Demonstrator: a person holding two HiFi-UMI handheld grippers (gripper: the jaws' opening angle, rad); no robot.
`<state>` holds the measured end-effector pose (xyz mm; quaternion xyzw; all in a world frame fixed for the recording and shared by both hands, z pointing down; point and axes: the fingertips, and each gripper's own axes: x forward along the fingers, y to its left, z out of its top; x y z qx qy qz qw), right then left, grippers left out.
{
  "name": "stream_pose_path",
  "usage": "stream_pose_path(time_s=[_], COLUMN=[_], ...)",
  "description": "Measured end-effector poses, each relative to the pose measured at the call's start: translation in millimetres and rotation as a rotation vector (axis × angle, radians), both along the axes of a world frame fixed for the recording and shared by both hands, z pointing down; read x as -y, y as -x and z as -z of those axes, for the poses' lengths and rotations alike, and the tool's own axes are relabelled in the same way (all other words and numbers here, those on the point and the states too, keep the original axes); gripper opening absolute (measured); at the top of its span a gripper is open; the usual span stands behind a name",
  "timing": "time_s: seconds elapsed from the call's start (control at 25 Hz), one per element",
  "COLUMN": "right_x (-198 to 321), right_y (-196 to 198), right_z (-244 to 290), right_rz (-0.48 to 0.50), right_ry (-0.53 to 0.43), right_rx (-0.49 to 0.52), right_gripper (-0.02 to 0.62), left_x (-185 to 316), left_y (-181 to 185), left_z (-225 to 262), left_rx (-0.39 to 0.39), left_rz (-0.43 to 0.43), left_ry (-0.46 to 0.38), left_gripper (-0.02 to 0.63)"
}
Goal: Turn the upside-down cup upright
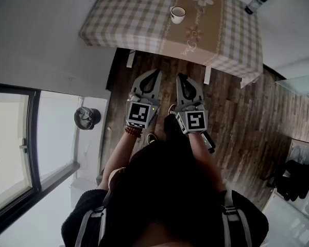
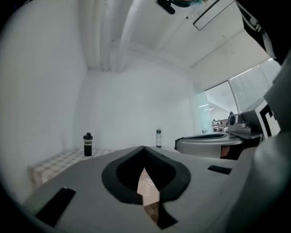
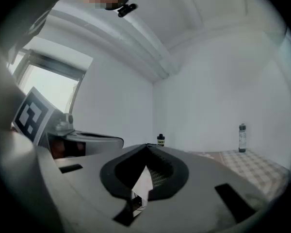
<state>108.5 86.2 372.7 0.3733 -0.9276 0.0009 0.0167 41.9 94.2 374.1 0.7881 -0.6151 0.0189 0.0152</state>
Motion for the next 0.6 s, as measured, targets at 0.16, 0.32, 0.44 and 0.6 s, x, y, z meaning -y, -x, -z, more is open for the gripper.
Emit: stream_pose_path(time_s=[0.16, 0.32, 0.44, 0.6], right_x=[39, 83, 120, 163], right_y=[3, 3, 0, -5], right_z=[1, -4, -11, -20], right_rz=[0.043, 0.077, 0.086, 0.118], right_ry=[0.025, 0.048, 0.058, 0.074], right_rx=[0.028, 0.031, 0.032, 0.038], right_gripper=[-0.002, 0.000, 0.000, 0.000], left_x=[40, 81, 112, 151], left_y=[0, -3, -8, -14], left_z=[-1, -9, -19, -32], left_rx=[0.007, 0.007, 0.015, 0.025], left_rz=[0.011, 0.025, 0.036, 0.057], left_ry=[0.008, 0.021, 0.036, 0.056], left_gripper=[0.000, 0.000, 0.000, 0.000])
